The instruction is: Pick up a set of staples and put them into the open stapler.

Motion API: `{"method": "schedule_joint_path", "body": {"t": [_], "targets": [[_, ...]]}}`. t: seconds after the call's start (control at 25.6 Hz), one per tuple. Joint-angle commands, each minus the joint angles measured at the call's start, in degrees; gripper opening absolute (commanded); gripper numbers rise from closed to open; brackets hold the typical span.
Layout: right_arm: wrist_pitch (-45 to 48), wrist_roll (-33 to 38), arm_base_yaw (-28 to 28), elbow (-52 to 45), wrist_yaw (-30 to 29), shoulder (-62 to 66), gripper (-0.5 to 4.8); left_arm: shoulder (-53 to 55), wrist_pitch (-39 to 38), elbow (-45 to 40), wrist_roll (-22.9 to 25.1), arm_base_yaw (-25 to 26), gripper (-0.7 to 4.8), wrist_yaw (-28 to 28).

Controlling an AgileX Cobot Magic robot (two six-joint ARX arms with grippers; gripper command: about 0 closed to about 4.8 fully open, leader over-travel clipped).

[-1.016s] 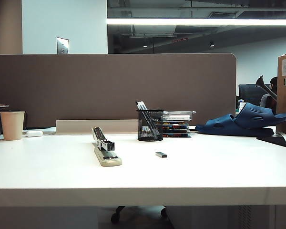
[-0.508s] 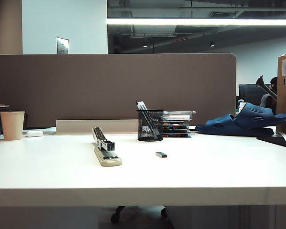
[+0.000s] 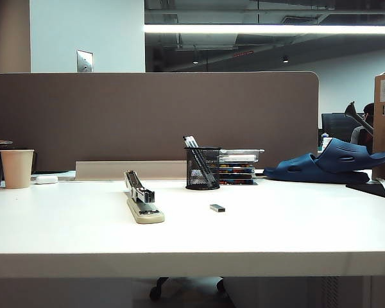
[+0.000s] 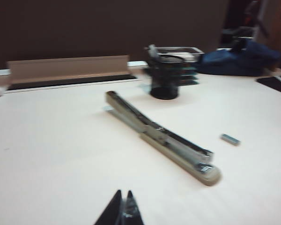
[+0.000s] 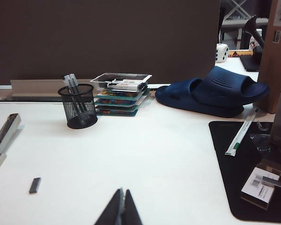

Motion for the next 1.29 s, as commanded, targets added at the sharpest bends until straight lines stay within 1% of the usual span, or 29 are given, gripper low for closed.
{"method": "schedule_joint_path", "body": {"t": [0.04, 0.2, 0.31, 0.59, 0.66, 0.7, 0.82, 0.86, 0.9, 0.98, 1.02, 1.29], "targets": [[-3.87, 0.15, 0.13, 3.41, -0.26, 0.33, -0.06, 0.00, 0.68, 0.15, 0.02, 0.04, -0.06, 6.71], [-5.70, 0.13, 0.13, 6.95, -1.09, 4.04, -0.06, 0.00, 0.68, 0.15, 0.02, 0.04, -0.06, 11.52], [-6.19, 0.11, 0.13, 10.03, -2.99, 8.90, -0.06, 0.00, 0.66, 0.15, 0.04, 0.04, -0.06, 13.79], [-7.54, 0.09, 0.26, 19.98, -7.54, 23.71, -0.06, 0.00, 0.63, 0.13, -0.02, 0.04, -0.06, 14.73], [-8.90, 0.07, 1.01, 23.87, -7.87, 28.52, -0.06, 0.00, 0.63, 0.13, -0.13, 0.04, -0.06, 14.71], [-9.99, 0.07, 2.62, 27.71, -7.85, 33.53, -0.06, 0.00, 0.61, 0.13, -0.11, 0.04, -0.06, 14.69], [-10.10, 0.07, 7.21, 33.79, -7.41, 42.36, -0.06, 0.00, 0.61, 0.13, -0.11, 0.04, -0.06, 14.67], [-10.03, 0.07, 9.99, 36.54, -7.17, 46.88, -0.06, 0.00, 0.61, 0.13, -0.11, 0.07, -0.06, 14.62], [-10.08, 0.07, 13.40, 39.56, -5.25, 51.87, -0.06, 0.00, 0.59, 0.13, -0.13, 0.09, -0.06, 14.64], [-10.03, 0.07, 17.62, 43.25, -0.50, 58.75, -0.06, 0.00, 0.50, 0.13, -0.11, 0.09, -0.06, 14.60], [-10.05, 0.07, 18.95, 44.61, 0.37, 61.33, -0.06, 0.00, 0.48, 0.13, -0.13, 0.15, -0.06, 14.64], [-10.01, 0.09, 25.86, 51.52, 0.37, 77.00, -0.05, 0.00, -0.37, 0.13, -0.13, 0.13, -0.06, 14.62]]}}
